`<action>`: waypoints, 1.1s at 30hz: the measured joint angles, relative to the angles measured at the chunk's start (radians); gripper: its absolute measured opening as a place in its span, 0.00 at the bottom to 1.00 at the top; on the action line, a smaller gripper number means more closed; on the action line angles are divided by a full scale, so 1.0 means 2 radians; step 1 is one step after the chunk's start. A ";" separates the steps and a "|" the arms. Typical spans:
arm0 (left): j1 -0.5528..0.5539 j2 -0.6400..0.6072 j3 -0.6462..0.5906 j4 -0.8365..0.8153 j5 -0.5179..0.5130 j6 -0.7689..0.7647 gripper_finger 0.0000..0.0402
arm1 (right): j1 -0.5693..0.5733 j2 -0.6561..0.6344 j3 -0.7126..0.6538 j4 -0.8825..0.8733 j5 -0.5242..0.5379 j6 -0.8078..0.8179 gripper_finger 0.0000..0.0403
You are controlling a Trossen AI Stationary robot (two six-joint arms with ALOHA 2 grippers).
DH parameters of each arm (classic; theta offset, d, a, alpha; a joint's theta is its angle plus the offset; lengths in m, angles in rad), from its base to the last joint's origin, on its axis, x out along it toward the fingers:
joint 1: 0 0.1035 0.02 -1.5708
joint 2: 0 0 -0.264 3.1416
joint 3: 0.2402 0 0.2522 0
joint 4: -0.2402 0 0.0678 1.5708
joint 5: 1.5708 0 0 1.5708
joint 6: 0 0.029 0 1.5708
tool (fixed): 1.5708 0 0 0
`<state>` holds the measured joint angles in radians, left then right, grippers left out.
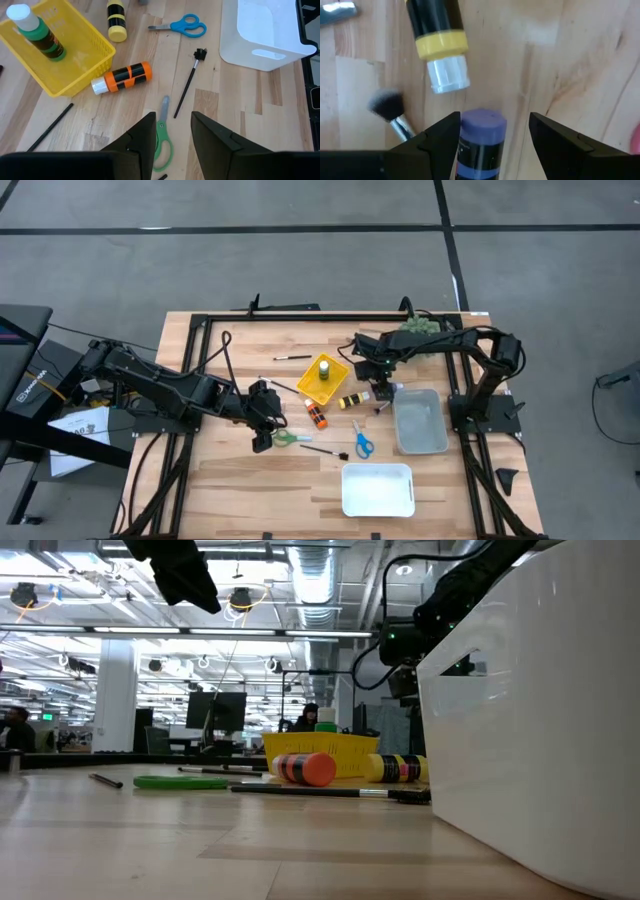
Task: Pick & Place Paint Supplies
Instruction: Put the violet paint bottle into the yellow bin
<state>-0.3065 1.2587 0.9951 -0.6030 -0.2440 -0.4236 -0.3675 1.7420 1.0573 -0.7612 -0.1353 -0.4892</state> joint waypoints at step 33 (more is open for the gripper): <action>0.000 0.000 0.000 0.000 -0.011 0.014 0.29 | -0.024 0.000 0.000 0.004 0.020 0.079 0.58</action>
<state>-0.3065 1.2587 0.9951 -0.6025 -0.2669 -0.3965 -0.4152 1.7416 1.0576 -0.7530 -0.0953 -0.3304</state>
